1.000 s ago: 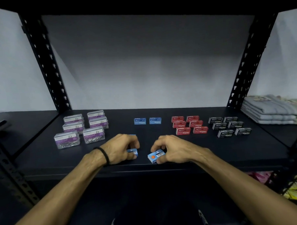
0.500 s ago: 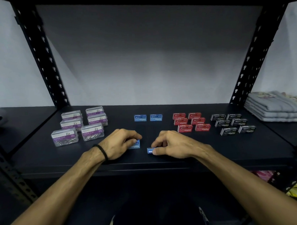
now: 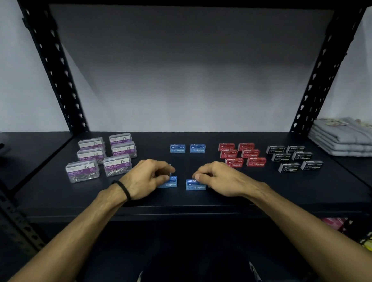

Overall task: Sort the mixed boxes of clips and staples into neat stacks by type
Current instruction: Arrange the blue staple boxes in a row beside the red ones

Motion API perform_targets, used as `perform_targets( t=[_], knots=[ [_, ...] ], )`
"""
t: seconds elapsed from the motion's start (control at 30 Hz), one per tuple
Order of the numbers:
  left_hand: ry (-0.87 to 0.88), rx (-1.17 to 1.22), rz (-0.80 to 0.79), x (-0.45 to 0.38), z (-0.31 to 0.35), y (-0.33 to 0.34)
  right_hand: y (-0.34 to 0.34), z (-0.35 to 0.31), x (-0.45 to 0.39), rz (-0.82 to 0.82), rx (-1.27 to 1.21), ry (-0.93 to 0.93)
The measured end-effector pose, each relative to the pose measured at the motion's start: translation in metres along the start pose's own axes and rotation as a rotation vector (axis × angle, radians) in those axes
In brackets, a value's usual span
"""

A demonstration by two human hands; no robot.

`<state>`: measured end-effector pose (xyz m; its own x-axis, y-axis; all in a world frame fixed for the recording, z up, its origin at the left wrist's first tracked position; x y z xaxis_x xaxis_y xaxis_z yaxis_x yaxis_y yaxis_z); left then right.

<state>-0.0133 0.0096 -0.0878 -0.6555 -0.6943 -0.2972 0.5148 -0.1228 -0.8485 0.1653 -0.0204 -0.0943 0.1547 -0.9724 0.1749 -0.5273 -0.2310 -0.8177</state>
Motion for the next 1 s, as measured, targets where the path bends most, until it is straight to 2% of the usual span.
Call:
perform_targets(
  t=[0.27,0.63,1.0],
  knots=[
    [-0.039,-0.125,-0.094,-0.007,-0.008,0.008,0.003,-0.002,-0.006,0.003,0.099,-0.021],
    [-0.044,-0.166,0.001,-0.058,-0.010,-0.019,-0.036,-0.011,-0.039,0.211,0.210,0.033],
    [-0.116,-0.276,-0.065,-0.096,-0.034,-0.003,-0.041,-0.004,-0.087,0.244,0.342,0.140]
  ],
)
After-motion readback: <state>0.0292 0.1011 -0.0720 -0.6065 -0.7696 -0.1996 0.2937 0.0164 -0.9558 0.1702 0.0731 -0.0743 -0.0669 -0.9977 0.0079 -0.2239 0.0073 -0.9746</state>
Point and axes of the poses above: each hand's wrist, its own x-axis away from the middle knuckle, its own y-axis out of the palm, z = x × y, the point moved 8 cm from there along -x, towards the middle knuckle, and after that the axes turned 13 degrees about y, right-handed, at the moved point
